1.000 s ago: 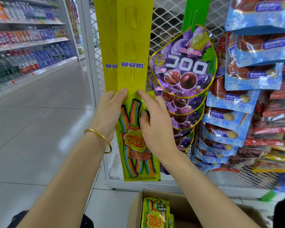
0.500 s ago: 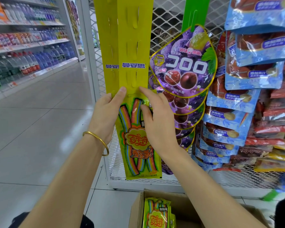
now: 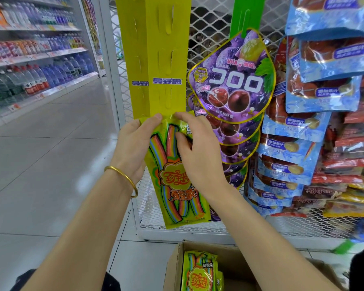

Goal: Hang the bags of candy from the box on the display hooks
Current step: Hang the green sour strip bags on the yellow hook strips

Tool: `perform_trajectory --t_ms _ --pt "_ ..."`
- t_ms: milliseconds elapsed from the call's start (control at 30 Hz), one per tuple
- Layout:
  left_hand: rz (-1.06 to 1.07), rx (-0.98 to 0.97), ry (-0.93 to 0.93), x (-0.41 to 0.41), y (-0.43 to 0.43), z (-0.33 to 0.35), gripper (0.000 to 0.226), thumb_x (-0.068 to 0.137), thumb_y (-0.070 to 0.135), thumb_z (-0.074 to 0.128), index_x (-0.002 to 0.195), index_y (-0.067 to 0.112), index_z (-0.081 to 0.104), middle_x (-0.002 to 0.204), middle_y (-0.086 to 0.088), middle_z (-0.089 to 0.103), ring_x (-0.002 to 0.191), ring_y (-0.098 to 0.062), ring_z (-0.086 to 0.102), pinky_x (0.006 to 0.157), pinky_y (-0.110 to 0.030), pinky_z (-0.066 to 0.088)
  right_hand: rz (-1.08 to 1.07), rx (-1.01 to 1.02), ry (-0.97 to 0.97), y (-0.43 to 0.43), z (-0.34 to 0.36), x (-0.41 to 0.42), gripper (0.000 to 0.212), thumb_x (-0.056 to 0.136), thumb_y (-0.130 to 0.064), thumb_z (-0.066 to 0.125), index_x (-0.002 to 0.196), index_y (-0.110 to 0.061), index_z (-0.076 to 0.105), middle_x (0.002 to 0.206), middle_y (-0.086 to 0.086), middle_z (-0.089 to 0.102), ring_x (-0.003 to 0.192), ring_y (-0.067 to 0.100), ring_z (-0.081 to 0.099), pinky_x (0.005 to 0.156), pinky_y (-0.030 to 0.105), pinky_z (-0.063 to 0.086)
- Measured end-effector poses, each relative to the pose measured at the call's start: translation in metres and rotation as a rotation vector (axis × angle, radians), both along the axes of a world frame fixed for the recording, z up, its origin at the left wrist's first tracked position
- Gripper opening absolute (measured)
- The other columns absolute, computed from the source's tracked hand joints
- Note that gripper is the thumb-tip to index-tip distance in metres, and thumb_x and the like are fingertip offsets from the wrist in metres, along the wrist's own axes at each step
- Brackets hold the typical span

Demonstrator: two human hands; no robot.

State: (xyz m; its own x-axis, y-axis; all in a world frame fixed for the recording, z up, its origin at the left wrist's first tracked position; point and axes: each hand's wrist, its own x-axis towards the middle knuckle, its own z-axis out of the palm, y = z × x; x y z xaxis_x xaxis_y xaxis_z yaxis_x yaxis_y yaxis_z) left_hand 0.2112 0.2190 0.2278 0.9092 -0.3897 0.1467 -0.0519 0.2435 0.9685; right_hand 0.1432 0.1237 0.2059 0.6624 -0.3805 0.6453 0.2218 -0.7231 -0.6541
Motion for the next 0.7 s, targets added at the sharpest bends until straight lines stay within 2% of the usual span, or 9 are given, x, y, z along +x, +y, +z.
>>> perform_trajectory --t_ms 133,267,367,467,600,700 --pt "-0.059 0.008 0.017 0.000 0.001 0.000 0.029 0.091 0.024 0.056 0.106 0.000 0.061 0.086 -0.011 0.067 0.065 -0.018 0.065 0.065 -0.032 0.055 0.019 0.030 0.002 -0.002 -0.001 -0.004 0.035 0.092 -0.009 0.051 0.126 -0.017 0.054 0.115 0.003 0.054 0.096 0.011 0.046 0.084 0.033 0.040" --pt "-0.082 -0.010 0.044 0.000 0.001 -0.001 0.040 0.091 0.024 0.055 0.118 -0.005 0.053 0.102 -0.018 0.063 0.078 -0.024 0.063 0.078 -0.040 0.053 0.041 0.052 -0.023 -0.005 -0.004 -0.003 0.036 0.091 -0.005 0.051 0.126 -0.015 0.054 0.116 0.004 0.055 0.099 0.006 0.046 0.083 0.009 0.033" --pt "-0.105 -0.041 0.078 0.000 0.001 -0.002 0.043 0.091 0.023 0.055 0.124 -0.005 0.049 0.107 -0.020 0.060 0.080 -0.025 0.062 0.078 -0.039 0.053 0.036 0.061 -0.019 -0.006 -0.010 -0.001 0.039 0.090 -0.003 0.051 0.127 -0.015 0.052 0.122 0.003 0.054 0.105 0.000 0.043 0.083 -0.004 0.026" --pt "-0.133 -0.053 0.070 0.001 0.002 -0.002 0.038 0.091 0.023 0.054 0.121 0.000 0.051 0.101 -0.015 0.063 0.075 -0.020 0.064 0.072 -0.035 0.055 0.022 0.027 -0.035 -0.006 -0.014 -0.001 0.039 0.090 -0.004 0.052 0.128 -0.012 0.051 0.124 0.004 0.054 0.112 0.002 0.041 0.088 -0.005 0.022" --pt "-0.144 -0.057 0.055 0.003 0.002 -0.005 0.037 0.091 0.022 0.053 0.121 0.001 0.051 0.103 -0.014 0.064 0.079 -0.021 0.064 0.077 -0.037 0.055 0.017 0.013 -0.053 -0.006 -0.015 0.000 0.038 0.089 -0.003 0.053 0.126 -0.010 0.052 0.124 0.004 0.055 0.114 0.004 0.041 0.091 -0.004 0.021" --pt "-0.145 -0.040 0.023 0.004 0.002 -0.007 0.023 0.092 0.021 0.051 0.109 0.006 0.056 0.097 -0.011 0.066 0.079 -0.019 0.065 0.076 -0.035 0.055 0.027 0.043 -0.054 -0.007 -0.018 0.000 0.037 0.089 -0.002 0.054 0.125 -0.010 0.051 0.123 0.000 0.055 0.112 0.002 0.042 0.091 -0.004 0.023"
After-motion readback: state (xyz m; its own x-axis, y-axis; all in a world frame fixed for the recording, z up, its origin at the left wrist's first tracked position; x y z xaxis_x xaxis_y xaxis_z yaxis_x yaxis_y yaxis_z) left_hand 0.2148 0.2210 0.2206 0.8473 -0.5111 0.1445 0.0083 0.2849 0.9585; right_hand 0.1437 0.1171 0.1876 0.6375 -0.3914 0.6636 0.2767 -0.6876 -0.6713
